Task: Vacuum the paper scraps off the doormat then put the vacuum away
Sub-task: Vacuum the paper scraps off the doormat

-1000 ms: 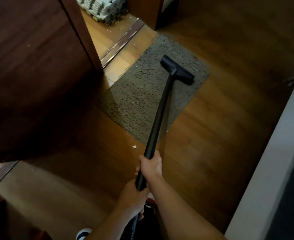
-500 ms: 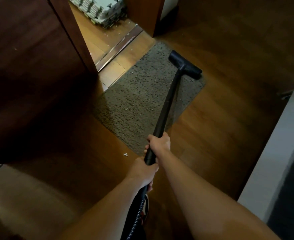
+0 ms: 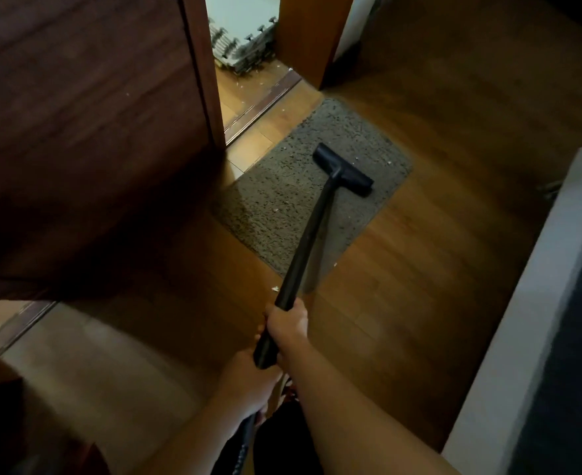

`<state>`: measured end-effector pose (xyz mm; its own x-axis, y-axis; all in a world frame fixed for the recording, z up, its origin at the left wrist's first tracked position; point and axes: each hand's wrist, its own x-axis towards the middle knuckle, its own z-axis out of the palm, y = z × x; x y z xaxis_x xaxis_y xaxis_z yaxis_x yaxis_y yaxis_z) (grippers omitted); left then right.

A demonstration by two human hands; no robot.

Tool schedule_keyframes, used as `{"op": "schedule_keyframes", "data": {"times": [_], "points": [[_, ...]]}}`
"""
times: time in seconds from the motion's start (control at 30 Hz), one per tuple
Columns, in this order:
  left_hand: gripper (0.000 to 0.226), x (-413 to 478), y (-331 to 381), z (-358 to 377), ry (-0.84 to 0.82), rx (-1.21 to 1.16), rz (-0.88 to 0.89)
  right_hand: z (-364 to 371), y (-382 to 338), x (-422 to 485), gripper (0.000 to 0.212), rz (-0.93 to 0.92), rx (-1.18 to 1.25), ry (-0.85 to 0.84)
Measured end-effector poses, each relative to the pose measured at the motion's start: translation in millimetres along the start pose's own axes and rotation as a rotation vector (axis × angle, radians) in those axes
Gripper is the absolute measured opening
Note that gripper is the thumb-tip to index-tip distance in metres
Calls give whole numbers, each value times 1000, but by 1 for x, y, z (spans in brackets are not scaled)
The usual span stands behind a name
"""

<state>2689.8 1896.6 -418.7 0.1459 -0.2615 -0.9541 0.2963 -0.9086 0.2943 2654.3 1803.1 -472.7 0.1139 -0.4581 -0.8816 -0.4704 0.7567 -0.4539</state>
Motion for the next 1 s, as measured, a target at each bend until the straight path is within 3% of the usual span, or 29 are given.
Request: {"op": "schedule_keyframes", "data": {"times": [0.2, 0.47, 1.0], "points": [[21, -37, -45, -23, -23, 13, 21, 22, 30, -58, 26, 33, 76, 11], [27, -39, -43, -16, -38, 85, 68, 13, 32, -59, 28, 40, 140, 41], [23, 41, 118, 68, -61, 111, 9, -89, -80, 65, 33, 30, 148, 95]]}}
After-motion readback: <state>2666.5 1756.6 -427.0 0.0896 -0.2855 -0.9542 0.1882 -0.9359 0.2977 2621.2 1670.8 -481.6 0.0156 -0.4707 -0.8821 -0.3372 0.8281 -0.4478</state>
